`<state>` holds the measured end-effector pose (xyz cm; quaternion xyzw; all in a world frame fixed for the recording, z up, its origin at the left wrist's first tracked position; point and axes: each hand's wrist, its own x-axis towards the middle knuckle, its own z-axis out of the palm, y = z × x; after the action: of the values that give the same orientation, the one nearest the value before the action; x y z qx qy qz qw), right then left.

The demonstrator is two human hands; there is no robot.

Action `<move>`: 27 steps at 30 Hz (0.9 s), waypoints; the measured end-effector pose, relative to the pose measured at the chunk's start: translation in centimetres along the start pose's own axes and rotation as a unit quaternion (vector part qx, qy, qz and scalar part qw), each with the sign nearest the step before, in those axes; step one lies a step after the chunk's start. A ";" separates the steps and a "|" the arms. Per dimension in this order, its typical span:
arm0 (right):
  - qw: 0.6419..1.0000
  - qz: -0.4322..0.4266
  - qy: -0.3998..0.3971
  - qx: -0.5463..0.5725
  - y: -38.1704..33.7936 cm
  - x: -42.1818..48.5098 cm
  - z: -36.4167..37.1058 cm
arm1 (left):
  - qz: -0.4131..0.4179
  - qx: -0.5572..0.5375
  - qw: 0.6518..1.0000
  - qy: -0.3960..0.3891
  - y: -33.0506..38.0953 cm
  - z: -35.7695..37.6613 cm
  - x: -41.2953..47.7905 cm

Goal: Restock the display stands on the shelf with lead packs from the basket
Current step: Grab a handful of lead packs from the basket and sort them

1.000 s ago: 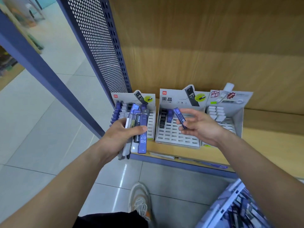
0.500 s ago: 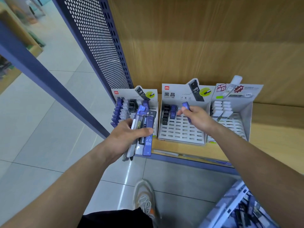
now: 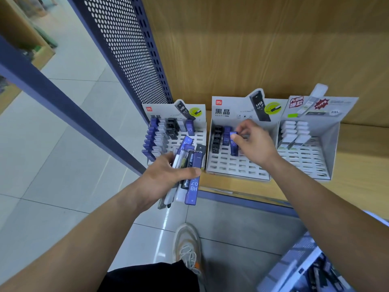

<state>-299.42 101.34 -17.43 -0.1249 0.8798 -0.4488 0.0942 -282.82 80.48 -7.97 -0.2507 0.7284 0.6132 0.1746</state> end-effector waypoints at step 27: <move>0.974 -0.183 0.012 -0.136 0.6 -0.4 1.3 | 0.007 0.010 1.000 -0.009 -0.5 -0.3 0.4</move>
<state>-298.78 100.78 -18.68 -0.2895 0.8961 -0.3359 -0.0182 -282.85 80.07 -8.51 -0.2379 0.7348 0.6092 0.1795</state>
